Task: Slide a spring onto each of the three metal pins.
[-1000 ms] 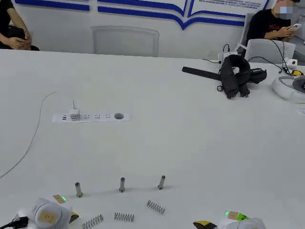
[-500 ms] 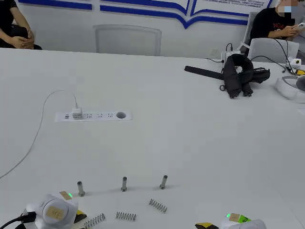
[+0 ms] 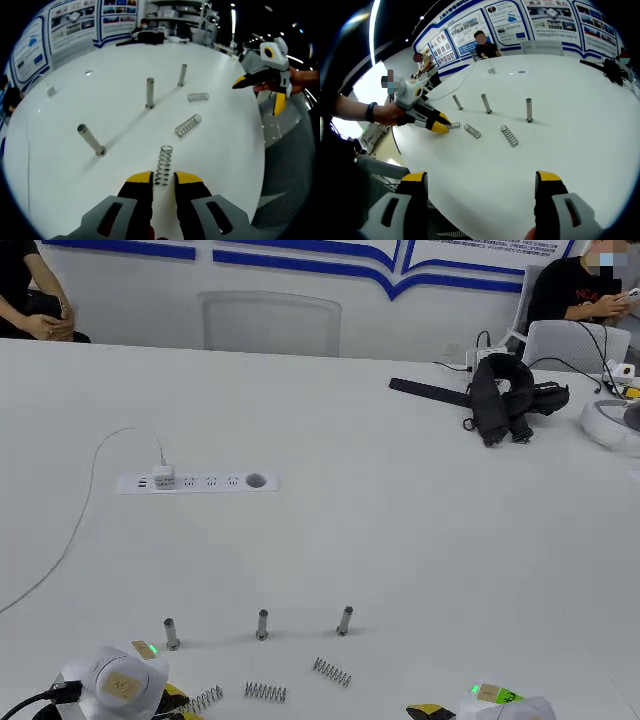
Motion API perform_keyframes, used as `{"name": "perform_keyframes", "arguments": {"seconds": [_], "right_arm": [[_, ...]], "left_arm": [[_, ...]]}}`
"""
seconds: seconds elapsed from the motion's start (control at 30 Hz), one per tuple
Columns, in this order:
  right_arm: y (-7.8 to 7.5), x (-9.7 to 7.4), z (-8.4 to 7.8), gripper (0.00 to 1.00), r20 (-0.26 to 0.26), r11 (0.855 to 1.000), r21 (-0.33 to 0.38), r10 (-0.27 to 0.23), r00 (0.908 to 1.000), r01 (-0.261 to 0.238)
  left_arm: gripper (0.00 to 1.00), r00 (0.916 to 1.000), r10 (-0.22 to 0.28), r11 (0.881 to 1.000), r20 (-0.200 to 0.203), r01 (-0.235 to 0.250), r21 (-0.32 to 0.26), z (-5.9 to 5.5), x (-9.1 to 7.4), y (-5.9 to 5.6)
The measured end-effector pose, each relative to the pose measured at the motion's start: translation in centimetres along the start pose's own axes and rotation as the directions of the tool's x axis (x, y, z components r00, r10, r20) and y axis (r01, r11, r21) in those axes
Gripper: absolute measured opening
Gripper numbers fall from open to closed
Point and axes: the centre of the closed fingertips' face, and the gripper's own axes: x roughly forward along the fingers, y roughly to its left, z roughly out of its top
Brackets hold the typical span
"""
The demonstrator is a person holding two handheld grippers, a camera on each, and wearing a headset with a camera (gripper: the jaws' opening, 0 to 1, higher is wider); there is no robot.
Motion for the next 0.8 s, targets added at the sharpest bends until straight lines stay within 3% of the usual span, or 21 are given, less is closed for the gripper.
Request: {"name": "perform_keyframes", "arguments": {"seconds": [0.17, 0.37, 0.57, 0.8], "right_arm": [[-0.24, -0.19, 0.14, 0.9, 0.005, 1.0, 0.003, -0.004, 1.0, 0.004], [-0.4, -0.32, 0.06, 0.9, 0.006, 1.0, 0.004, -0.009, 0.9999, 0.009], [-0.23, -0.23, -0.18, 0.9, 0.005, 1.0, 0.011, -0.005, 1.0, 0.005], [0.12, 0.28, 0.06, 0.9, 0.0, 1.0, 0.004, 0.014, 0.9999, -0.014]], "left_arm": [[0.13, 0.9999, 0.012, 1.0, 0.006, -0.013, 0.008, 0.21, 0.35, 0.06], [0.13, 0.9996, 0.019, 0.999, -0.02, -0.019, 0.045, 0.0, 0.08, 0.04], [0.11, 0.9986, 0.047, 0.998, -0.022, -0.046, 0.043, -0.06, 0.06, 0.43], [0.1, 0.9978, 0.055, 0.998, -0.038, -0.055, -0.016, -0.53, -0.44, 0.65]]}}
